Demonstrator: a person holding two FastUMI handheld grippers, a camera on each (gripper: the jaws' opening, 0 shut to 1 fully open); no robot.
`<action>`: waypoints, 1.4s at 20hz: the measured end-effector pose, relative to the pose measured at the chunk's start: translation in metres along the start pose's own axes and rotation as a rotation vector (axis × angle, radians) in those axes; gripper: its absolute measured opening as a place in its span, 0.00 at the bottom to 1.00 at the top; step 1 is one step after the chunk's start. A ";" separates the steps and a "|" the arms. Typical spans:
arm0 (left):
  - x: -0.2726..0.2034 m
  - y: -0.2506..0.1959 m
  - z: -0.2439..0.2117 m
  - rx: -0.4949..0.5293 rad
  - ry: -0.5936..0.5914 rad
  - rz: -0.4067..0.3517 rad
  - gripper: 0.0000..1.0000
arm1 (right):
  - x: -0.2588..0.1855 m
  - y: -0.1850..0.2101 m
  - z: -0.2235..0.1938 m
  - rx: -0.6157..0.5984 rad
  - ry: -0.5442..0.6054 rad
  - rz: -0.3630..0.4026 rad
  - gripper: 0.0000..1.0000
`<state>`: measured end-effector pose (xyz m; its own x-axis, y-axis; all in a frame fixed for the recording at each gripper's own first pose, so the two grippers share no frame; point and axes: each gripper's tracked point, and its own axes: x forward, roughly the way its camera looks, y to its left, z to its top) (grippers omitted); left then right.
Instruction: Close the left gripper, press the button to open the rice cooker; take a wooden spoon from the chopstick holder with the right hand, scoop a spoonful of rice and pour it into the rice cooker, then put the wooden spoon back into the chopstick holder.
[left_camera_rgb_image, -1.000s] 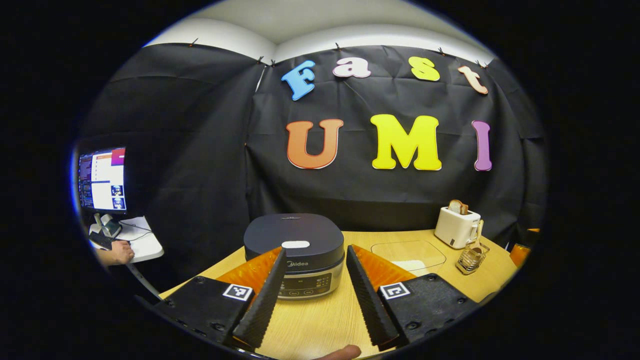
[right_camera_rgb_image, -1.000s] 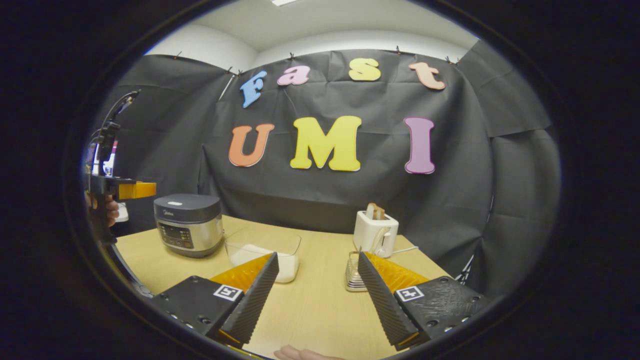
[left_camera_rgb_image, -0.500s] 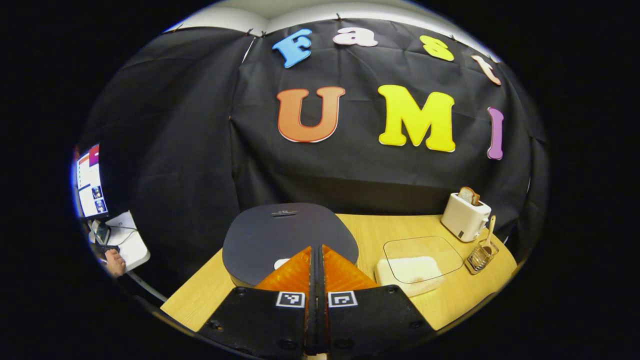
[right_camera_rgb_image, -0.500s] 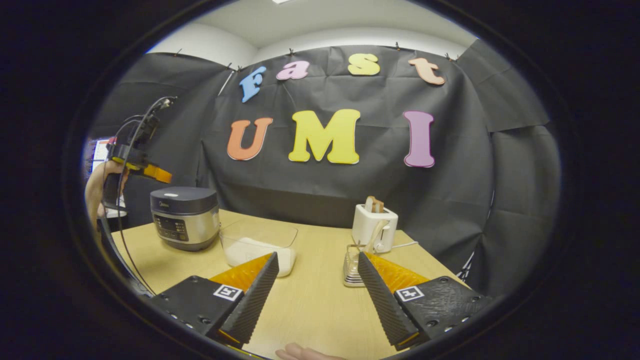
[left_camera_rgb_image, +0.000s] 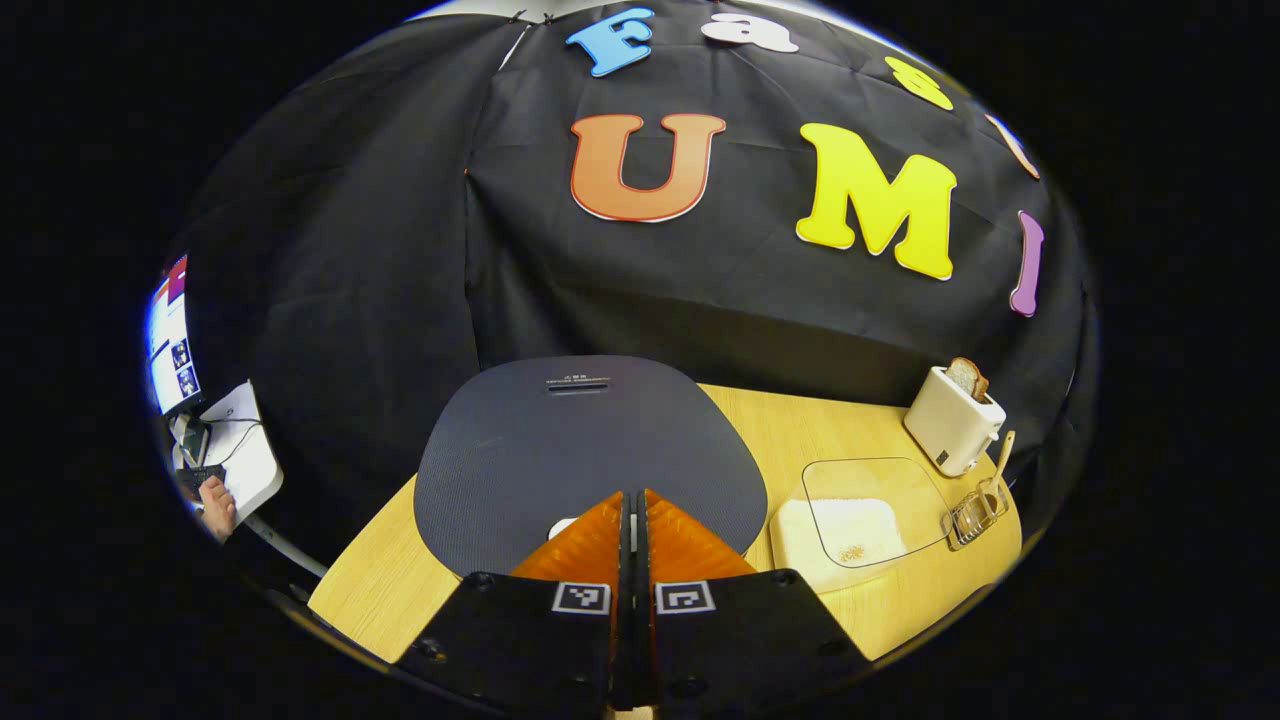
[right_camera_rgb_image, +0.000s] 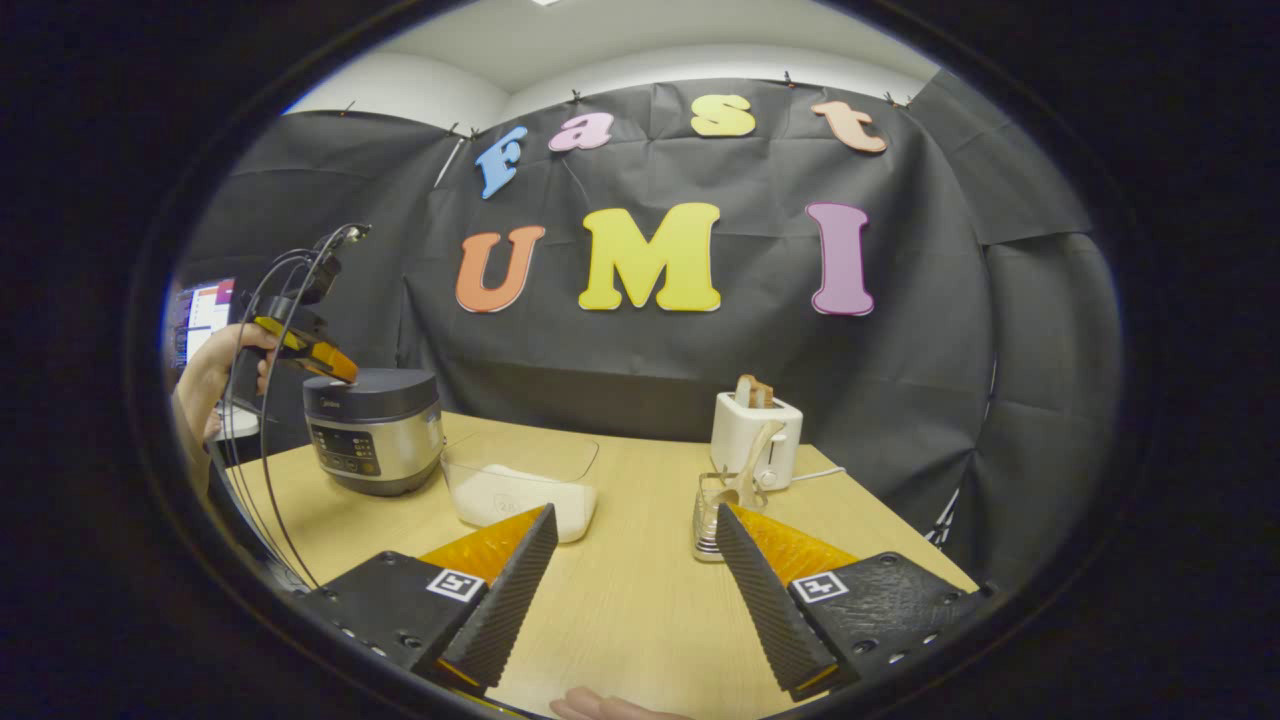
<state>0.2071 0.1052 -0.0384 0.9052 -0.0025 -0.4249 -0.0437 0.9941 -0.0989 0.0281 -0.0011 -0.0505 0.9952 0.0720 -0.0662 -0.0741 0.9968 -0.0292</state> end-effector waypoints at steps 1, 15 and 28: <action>0.000 -0.001 -0.001 0.007 0.008 0.002 0.03 | 0.000 0.000 -0.001 -0.001 0.002 0.002 0.96; -0.006 0.001 -0.004 0.061 0.039 0.039 0.03 | -0.015 -0.002 -0.002 0.008 -0.004 0.015 0.95; -0.105 -0.041 0.072 0.127 -0.331 0.025 0.32 | -0.022 -0.013 -0.005 0.017 -0.001 -0.009 0.95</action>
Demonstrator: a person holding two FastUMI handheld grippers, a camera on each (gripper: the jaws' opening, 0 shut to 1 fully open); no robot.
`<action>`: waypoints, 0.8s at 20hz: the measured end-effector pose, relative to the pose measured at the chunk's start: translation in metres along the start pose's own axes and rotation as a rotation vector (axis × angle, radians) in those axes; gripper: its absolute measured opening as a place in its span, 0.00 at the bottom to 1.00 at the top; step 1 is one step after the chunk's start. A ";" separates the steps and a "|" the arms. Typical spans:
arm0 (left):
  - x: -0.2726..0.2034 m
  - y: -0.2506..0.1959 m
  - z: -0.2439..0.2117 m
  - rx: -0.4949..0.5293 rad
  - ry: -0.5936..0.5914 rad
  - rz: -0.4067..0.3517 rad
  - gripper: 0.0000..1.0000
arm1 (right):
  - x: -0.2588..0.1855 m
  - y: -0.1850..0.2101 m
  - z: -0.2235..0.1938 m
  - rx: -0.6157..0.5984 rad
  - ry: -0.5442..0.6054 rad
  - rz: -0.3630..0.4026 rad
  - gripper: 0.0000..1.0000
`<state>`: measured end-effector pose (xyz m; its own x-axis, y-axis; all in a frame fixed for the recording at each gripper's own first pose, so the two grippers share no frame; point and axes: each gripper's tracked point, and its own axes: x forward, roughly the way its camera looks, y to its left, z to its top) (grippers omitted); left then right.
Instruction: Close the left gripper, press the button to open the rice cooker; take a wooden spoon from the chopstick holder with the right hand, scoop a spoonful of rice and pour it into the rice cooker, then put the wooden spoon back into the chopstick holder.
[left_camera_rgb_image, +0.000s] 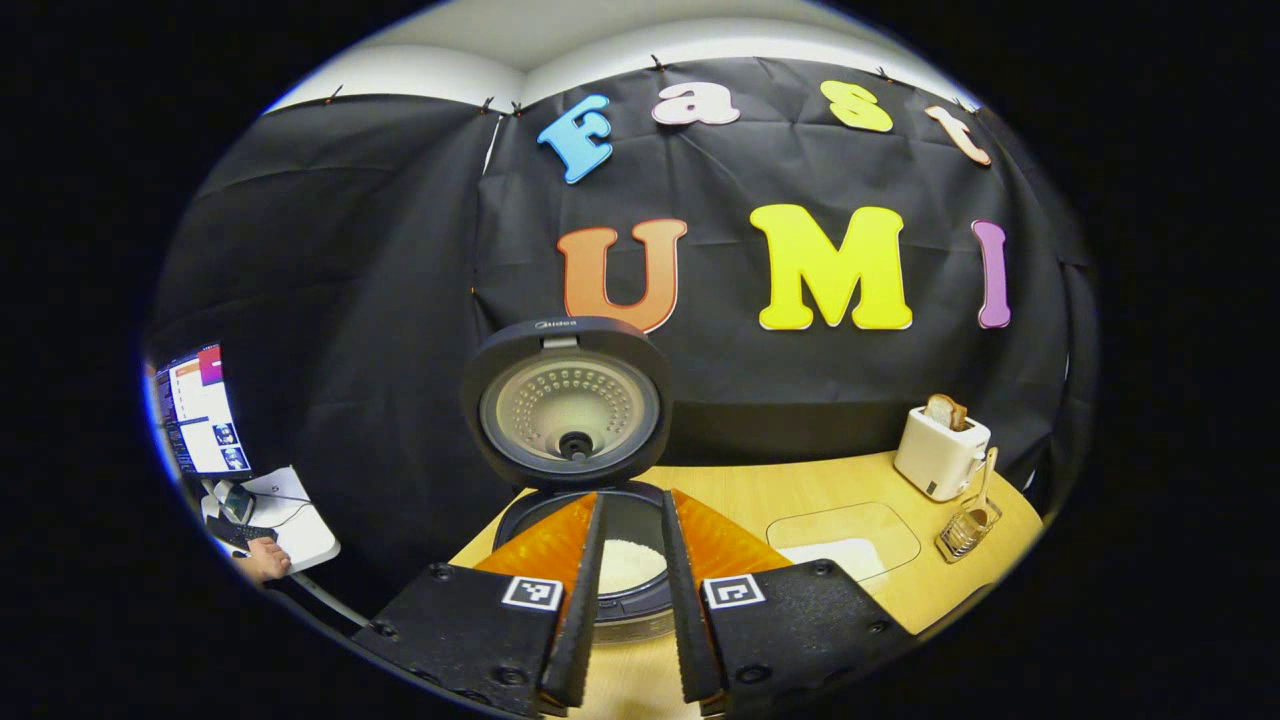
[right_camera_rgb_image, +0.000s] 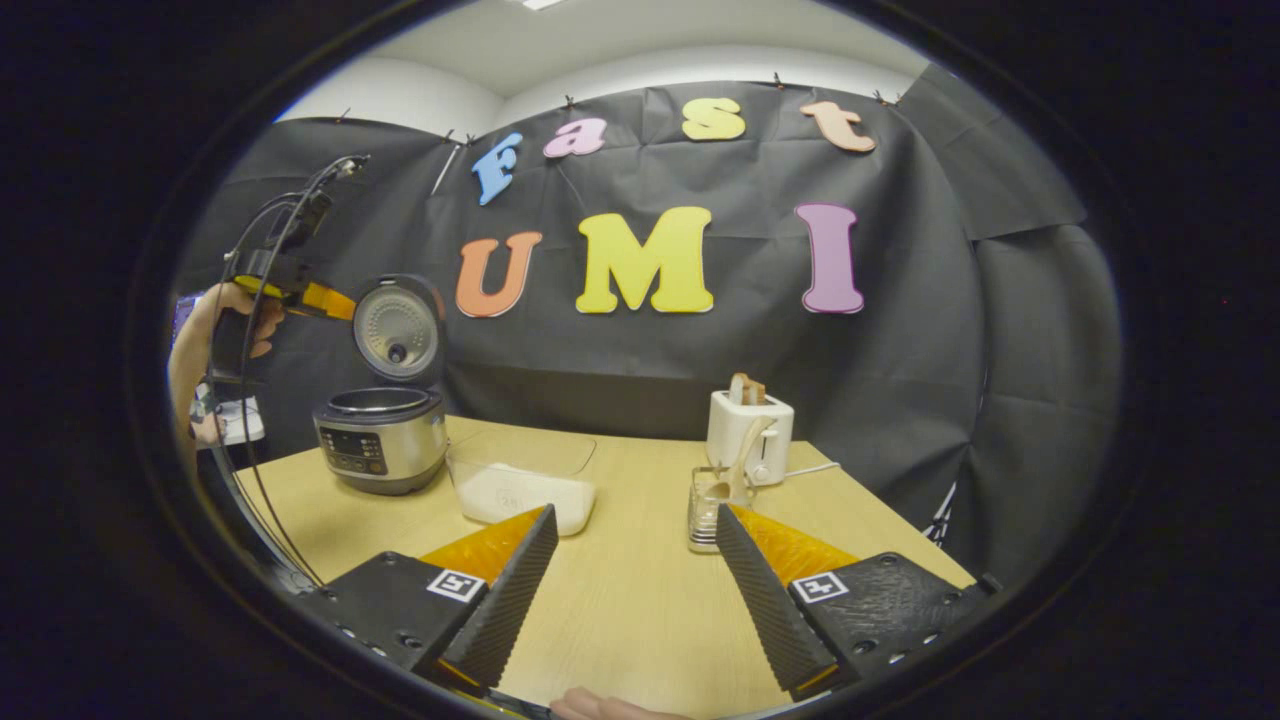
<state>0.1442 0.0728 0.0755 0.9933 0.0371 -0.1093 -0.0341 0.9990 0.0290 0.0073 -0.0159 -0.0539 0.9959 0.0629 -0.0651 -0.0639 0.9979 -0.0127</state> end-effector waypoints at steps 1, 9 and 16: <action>-0.007 -0.009 0.000 -0.001 -0.010 -0.027 0.48 | 0.000 -0.002 0.000 0.000 0.002 -0.004 0.95; -0.039 -0.058 -0.034 0.006 -0.076 -0.130 0.99 | 0.005 -0.028 0.005 0.002 0.003 -0.067 0.95; -0.067 -0.071 -0.070 -0.010 -0.126 -0.104 1.00 | 0.036 -0.073 0.017 -0.004 0.004 -0.137 0.95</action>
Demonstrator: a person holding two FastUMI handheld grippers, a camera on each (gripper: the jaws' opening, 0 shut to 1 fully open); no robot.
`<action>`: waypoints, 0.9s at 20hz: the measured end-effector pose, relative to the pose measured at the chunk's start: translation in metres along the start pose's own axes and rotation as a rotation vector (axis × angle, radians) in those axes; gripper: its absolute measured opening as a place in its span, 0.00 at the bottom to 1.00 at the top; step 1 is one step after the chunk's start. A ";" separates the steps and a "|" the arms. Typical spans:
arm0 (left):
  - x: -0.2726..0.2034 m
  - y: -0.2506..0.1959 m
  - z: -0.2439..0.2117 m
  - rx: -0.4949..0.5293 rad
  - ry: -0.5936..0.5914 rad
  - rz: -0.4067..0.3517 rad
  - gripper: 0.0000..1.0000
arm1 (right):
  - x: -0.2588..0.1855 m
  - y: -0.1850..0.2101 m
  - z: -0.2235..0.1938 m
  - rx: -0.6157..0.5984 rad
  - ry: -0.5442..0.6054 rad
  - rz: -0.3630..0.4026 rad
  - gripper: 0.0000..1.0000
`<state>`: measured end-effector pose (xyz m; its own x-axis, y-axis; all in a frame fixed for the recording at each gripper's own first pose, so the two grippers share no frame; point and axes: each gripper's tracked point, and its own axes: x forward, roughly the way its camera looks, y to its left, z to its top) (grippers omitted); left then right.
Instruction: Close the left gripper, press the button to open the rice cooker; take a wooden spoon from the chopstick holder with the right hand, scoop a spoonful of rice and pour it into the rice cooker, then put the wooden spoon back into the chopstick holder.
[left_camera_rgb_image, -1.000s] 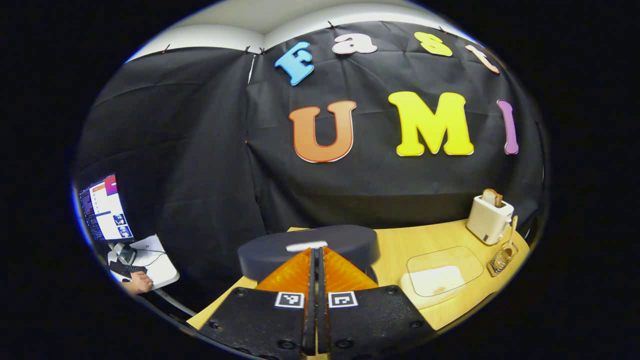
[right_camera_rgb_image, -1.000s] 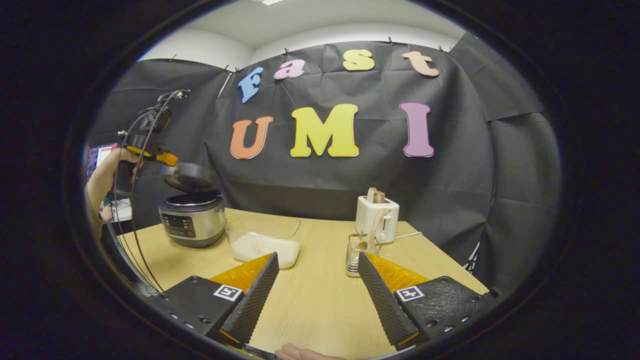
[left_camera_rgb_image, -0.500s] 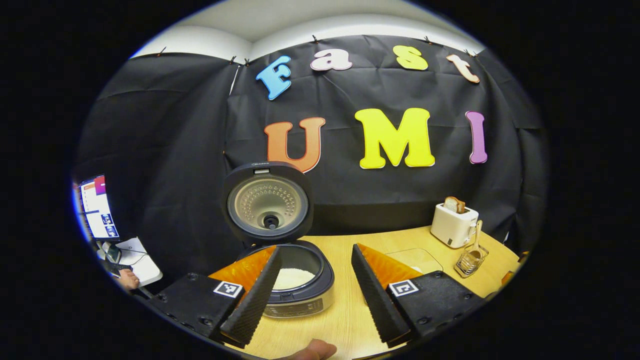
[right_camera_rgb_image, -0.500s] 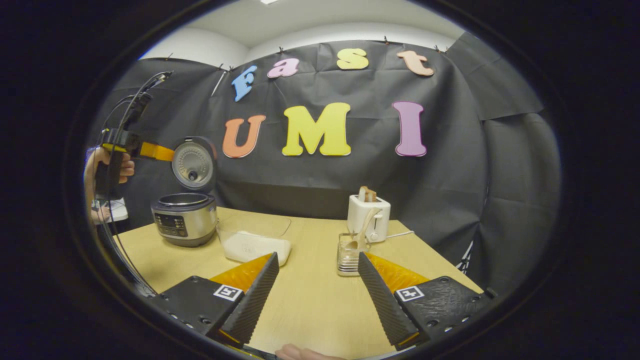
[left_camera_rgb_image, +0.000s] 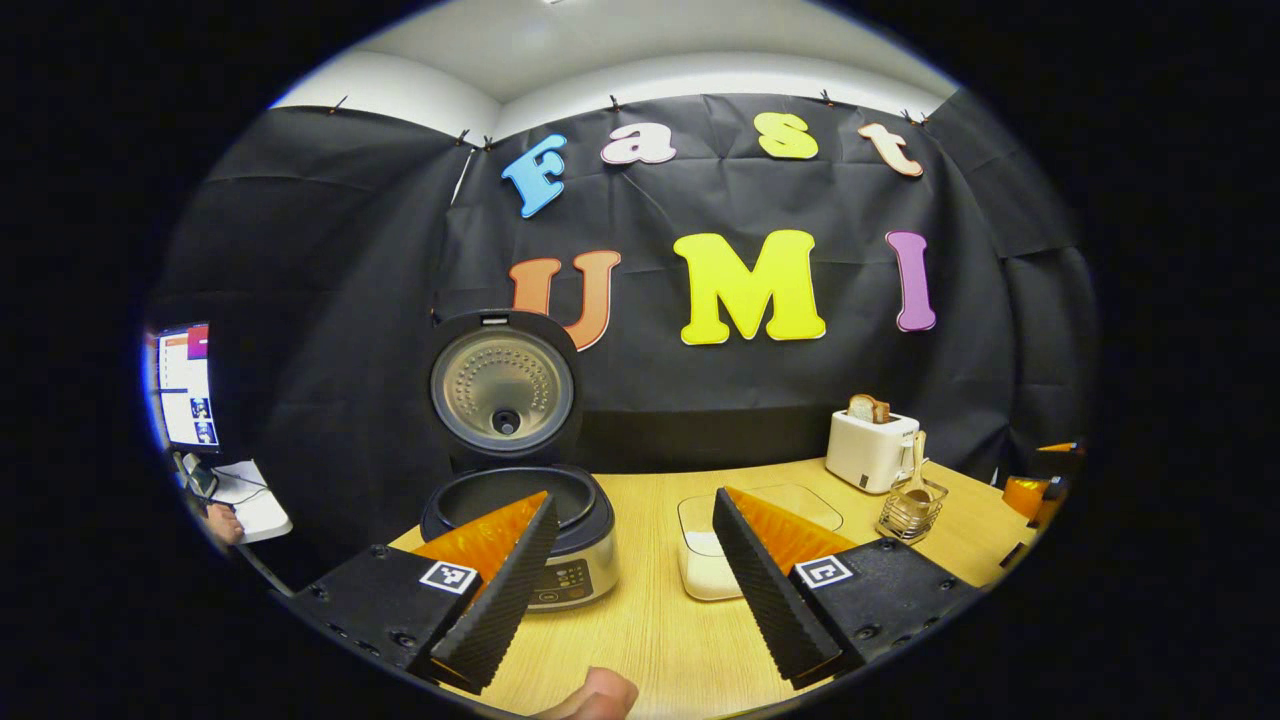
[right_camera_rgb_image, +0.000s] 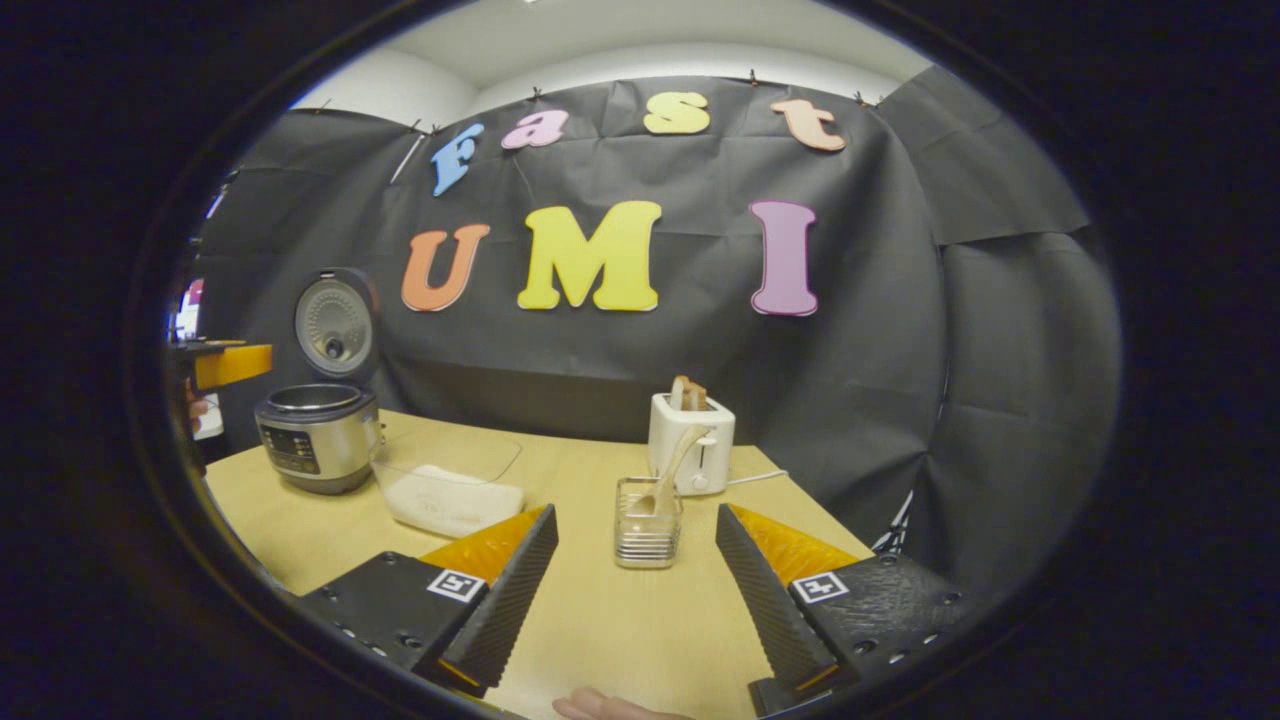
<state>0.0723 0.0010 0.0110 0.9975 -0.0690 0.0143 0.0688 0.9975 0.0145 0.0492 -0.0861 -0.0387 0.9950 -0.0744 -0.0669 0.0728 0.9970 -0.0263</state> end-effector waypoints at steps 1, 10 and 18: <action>-0.003 -0.002 -0.005 -0.007 -0.001 0.000 0.99 | 0.009 -0.005 0.002 0.006 0.005 -0.002 0.95; 0.002 -0.009 -0.032 0.047 0.005 -0.006 1.00 | 0.135 -0.037 -0.001 0.117 0.158 0.044 0.97; 0.020 0.001 -0.055 0.063 0.047 0.021 0.99 | 0.230 -0.038 -0.013 0.091 0.243 0.055 0.96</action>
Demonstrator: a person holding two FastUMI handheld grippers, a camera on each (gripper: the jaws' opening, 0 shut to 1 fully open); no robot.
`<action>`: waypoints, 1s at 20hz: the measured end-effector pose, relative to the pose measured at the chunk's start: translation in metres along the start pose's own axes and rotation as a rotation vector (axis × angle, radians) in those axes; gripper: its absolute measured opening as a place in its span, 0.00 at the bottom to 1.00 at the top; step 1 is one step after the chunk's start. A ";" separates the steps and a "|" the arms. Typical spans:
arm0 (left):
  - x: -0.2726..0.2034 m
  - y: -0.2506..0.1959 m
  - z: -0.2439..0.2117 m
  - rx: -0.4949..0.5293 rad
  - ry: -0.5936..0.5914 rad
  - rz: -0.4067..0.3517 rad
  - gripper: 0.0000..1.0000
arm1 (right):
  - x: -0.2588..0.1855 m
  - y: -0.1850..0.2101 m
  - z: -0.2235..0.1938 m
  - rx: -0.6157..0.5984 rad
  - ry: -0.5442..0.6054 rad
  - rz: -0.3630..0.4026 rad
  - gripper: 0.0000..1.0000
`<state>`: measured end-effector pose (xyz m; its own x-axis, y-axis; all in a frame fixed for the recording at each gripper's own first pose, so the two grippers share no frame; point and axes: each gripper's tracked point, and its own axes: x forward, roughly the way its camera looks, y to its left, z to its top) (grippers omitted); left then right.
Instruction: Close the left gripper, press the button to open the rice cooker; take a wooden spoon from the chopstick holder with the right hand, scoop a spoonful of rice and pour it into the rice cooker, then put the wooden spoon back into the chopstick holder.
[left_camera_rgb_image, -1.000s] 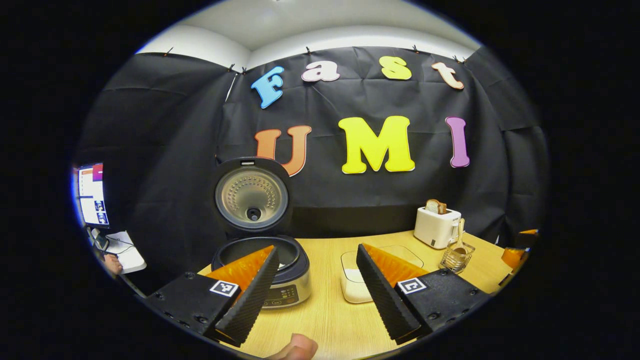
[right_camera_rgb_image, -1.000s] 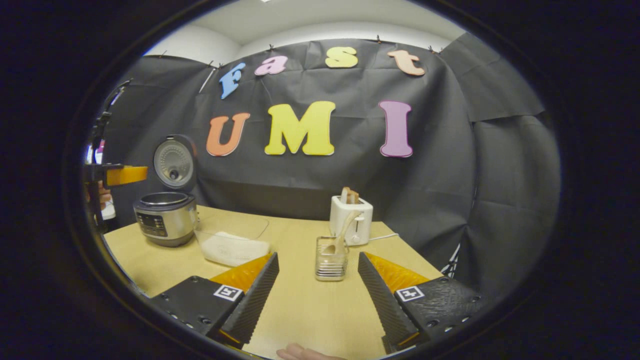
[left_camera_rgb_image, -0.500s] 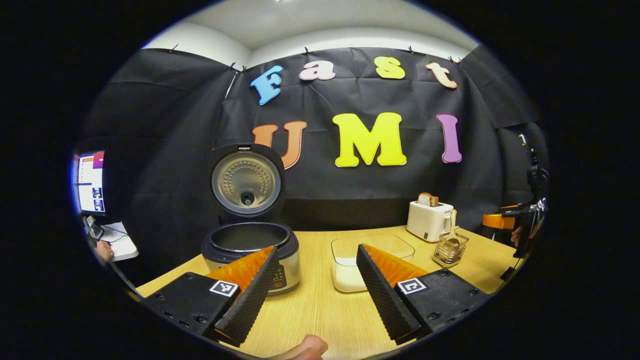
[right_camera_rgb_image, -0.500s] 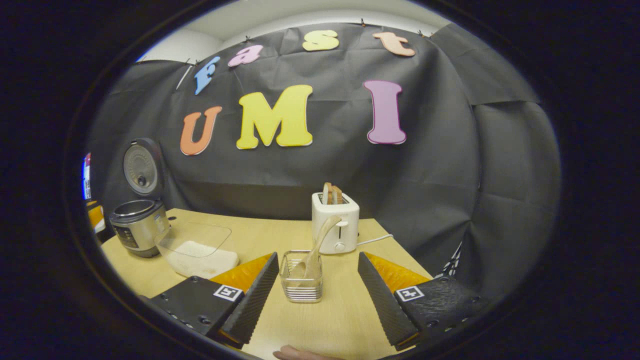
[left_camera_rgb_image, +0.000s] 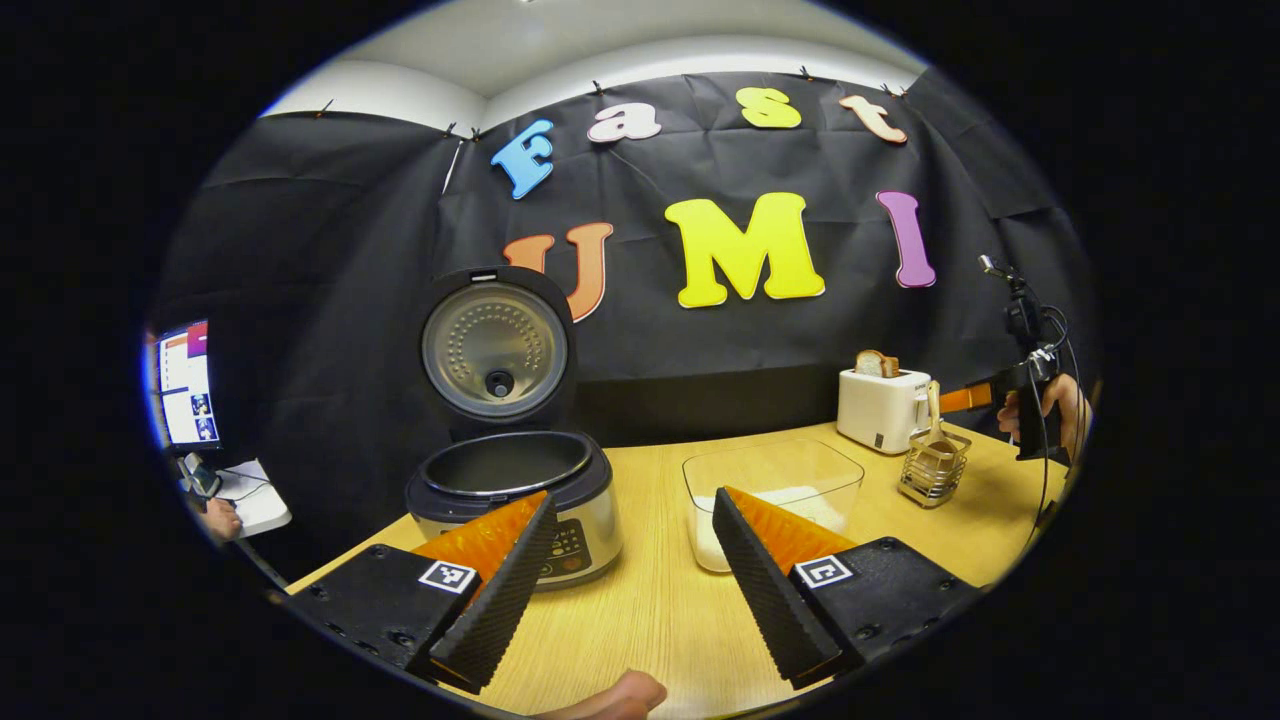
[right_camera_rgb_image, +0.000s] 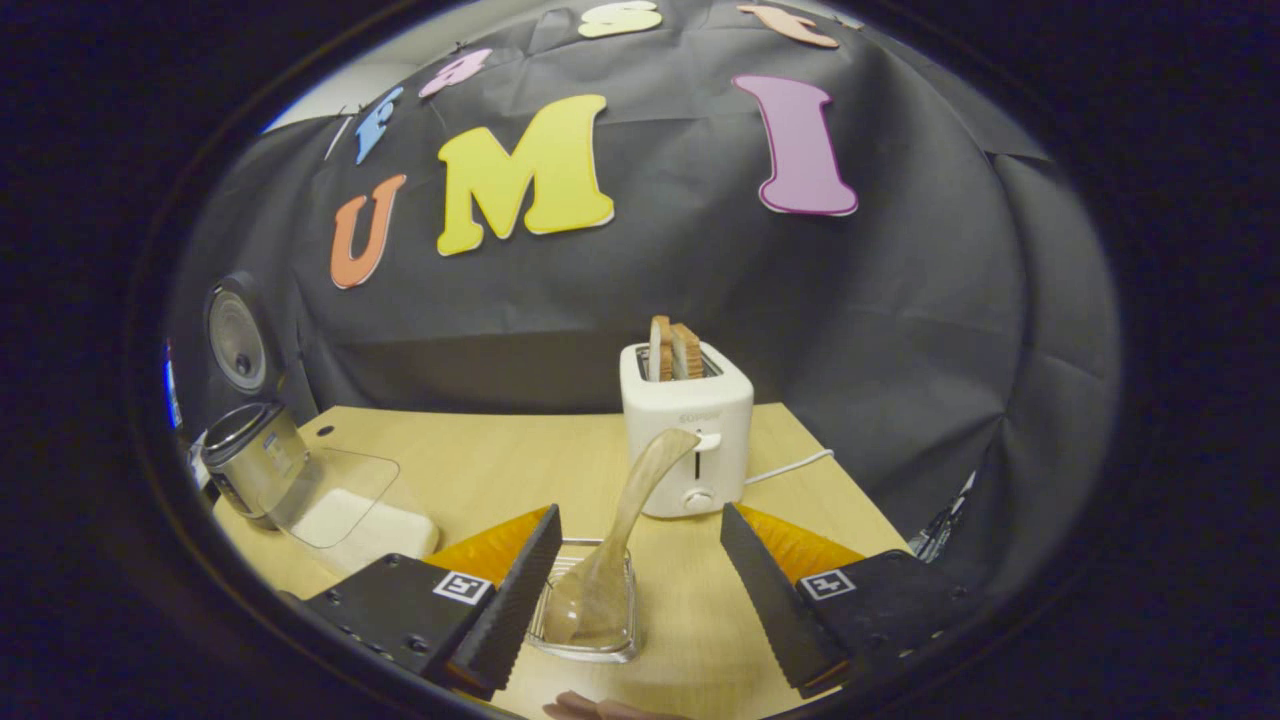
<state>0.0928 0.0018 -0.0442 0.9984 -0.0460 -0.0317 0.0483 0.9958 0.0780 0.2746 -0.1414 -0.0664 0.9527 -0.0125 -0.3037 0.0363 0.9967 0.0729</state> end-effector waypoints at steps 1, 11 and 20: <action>0.003 0.003 -0.003 -0.012 0.001 0.011 1.00 | 0.011 -0.002 0.002 -0.007 0.007 -0.022 0.95; 0.017 0.033 -0.022 -0.103 0.038 0.099 0.99 | 0.070 0.003 -0.009 0.036 0.133 -0.090 0.95; 0.020 0.032 -0.031 -0.112 0.077 0.093 1.00 | 0.074 0.007 -0.007 0.038 0.156 -0.132 0.56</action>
<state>0.1137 0.0356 -0.0736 0.9932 0.0484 -0.1063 -0.0515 0.9983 -0.0271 0.3429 -0.1345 -0.0952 0.8805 -0.1276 -0.4567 0.1724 0.9833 0.0577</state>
